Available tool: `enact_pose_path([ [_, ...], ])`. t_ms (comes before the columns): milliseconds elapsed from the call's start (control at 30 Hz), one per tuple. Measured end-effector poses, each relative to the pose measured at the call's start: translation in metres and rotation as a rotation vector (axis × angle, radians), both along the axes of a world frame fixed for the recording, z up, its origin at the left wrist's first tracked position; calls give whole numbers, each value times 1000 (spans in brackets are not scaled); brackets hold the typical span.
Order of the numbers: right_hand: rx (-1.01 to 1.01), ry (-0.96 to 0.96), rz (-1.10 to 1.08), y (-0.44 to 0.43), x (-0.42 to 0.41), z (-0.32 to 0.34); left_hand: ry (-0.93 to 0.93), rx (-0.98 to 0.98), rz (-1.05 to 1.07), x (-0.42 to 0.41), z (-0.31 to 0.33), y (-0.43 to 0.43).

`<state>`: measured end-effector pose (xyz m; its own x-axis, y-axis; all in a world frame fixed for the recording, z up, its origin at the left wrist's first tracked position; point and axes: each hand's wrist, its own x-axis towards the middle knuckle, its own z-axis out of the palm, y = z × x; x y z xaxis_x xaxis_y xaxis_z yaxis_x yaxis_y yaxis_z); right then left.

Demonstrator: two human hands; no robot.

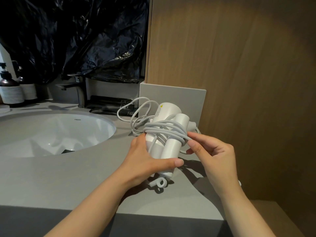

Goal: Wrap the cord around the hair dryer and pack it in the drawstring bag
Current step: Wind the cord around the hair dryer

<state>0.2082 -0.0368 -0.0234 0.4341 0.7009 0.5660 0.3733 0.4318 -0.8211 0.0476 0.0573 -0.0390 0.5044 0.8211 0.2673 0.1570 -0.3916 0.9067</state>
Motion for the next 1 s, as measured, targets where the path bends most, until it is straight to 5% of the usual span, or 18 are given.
enact_pose_path([
  [400,1,-5,-45,3,-3,1,-283,-259,-57,-5,3,-3],
  [767,-32,32,-9,3,0,2,-135,-113,-131,-3,8,-11],
  [1000,-55,35,-2,3,-1,3,-114,-46,5,-10,8,-9],
])
